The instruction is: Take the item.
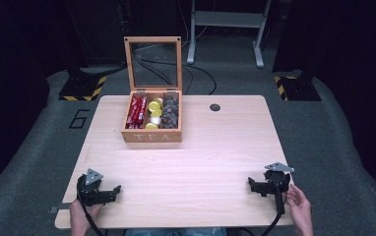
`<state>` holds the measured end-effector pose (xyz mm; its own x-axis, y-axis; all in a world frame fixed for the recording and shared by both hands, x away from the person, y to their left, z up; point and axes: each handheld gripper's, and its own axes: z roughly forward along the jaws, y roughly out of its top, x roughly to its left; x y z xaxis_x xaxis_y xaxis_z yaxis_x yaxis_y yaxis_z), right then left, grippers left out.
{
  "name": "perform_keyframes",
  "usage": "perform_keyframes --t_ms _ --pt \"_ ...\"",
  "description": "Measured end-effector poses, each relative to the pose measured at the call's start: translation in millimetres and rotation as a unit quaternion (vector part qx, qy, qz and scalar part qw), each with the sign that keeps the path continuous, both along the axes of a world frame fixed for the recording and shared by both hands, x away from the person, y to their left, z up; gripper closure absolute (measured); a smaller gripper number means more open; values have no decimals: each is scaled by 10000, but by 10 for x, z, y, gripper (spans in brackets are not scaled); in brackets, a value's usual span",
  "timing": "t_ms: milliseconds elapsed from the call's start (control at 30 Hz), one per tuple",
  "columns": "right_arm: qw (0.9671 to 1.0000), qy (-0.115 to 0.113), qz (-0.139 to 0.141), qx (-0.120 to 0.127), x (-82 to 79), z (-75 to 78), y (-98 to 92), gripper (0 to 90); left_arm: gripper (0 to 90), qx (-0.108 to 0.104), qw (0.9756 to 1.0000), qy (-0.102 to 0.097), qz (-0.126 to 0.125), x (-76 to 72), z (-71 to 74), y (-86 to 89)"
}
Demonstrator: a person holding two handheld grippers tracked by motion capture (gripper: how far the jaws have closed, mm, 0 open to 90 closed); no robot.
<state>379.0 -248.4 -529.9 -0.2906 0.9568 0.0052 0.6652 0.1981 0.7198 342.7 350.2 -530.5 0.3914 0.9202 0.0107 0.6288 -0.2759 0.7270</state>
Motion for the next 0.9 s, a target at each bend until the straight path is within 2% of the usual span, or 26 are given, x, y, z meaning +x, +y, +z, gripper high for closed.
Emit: perform_keyframes --t_ms 700,800,900 --pt "10000 2 23 -16 3 -1 0 0 72 -2 10000 2 4 4 0 0" --pt "9998 5 191 3 12 1 -22 0 72 -42 10000 -8 53 9 -2 -8" --pt "9997 -14 223 8 18 -2 -26 0 72 -39 10000 -49 78 22 -7 -14"
